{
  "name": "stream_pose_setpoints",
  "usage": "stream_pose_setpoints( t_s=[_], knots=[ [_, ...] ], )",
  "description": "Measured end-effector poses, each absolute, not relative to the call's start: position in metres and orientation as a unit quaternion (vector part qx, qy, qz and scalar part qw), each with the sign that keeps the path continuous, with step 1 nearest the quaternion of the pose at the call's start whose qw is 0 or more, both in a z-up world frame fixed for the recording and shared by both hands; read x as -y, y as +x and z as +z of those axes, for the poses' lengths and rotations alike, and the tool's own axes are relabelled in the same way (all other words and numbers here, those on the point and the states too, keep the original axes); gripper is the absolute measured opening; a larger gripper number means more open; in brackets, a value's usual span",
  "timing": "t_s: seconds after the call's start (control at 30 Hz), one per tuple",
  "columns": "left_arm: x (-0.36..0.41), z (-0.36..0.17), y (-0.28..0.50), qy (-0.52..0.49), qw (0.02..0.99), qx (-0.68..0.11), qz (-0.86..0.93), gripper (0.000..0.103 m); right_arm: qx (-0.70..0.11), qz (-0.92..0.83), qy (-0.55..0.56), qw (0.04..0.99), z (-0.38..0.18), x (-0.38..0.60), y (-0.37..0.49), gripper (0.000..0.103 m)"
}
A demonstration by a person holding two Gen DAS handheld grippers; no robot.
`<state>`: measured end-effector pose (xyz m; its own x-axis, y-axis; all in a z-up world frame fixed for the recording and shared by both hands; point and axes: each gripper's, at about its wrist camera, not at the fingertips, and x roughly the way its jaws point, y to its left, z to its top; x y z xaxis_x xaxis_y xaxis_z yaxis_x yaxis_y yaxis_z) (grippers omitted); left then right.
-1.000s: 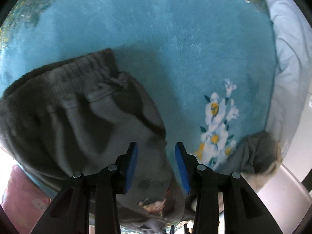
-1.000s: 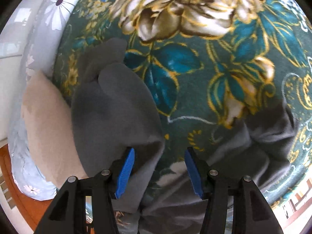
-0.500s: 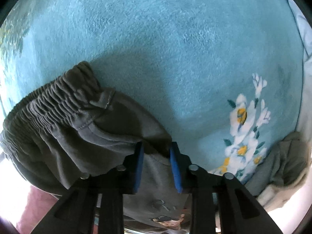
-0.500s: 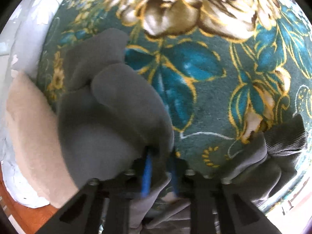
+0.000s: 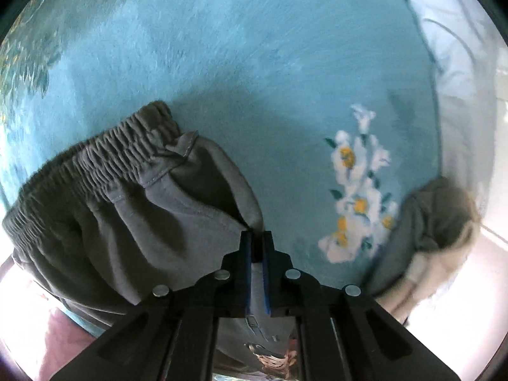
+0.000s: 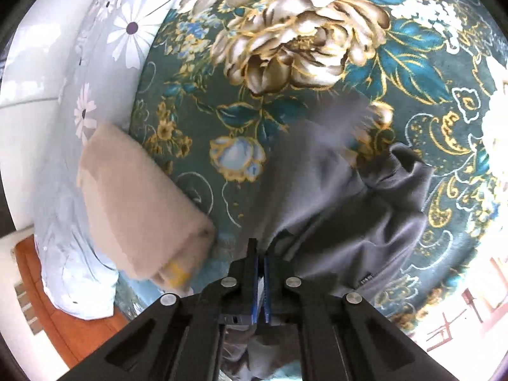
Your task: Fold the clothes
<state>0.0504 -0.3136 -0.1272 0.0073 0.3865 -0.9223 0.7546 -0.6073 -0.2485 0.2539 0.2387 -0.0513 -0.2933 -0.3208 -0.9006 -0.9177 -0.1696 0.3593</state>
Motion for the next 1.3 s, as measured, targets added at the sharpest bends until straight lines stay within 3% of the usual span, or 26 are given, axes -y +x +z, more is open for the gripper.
stream_pose_setpoints(
  t_s=[0.17,0.37,0.6,0.77,0.83,0.9,1.0,1.1,1.3],
  knots=[
    [0.325,-0.090,0.016,0.658,0.132,-0.424,-0.608,0.004,-0.574,0.600,-0.508,0.229,-0.021,-0.243,0.220,0.003],
    [0.364,-0.009,0.030,0.523,0.028,-0.442,-0.728,0.000,-0.514,0.667,-0.501,0.201,-0.001,-0.231,0.211,0.003],
    [0.412,-0.081,0.119,0.573,0.148,-0.520,-0.617,0.000,-0.538,0.586,-0.553,0.247,-0.067,-0.213,0.278,0.003],
    [0.390,-0.091,0.100,0.593,0.130,-0.516,-0.605,0.001,-0.540,0.583,-0.553,0.250,-0.070,-0.210,0.284,0.003],
    [0.376,-0.091,0.073,0.602,0.122,-0.507,-0.605,0.012,-0.537,0.589,-0.551,0.246,-0.071,-0.210,0.278,0.003],
    [0.363,-0.094,0.050,0.604,0.118,-0.508,-0.602,0.037,-0.533,0.592,-0.552,0.244,-0.069,-0.208,0.274,0.003],
    [0.344,-0.096,0.015,0.606,0.106,-0.514,-0.598,0.052,-0.537,0.589,-0.551,0.247,-0.069,-0.209,0.272,0.004],
    [0.319,-0.112,-0.026,0.620,0.102,-0.516,-0.582,0.060,-0.545,0.581,-0.549,0.252,-0.070,-0.211,0.274,0.005],
    [0.286,-0.150,-0.067,0.694,0.136,-0.444,-0.549,0.061,-0.549,0.571,-0.552,0.260,-0.074,-0.213,0.273,0.006]
  ],
)
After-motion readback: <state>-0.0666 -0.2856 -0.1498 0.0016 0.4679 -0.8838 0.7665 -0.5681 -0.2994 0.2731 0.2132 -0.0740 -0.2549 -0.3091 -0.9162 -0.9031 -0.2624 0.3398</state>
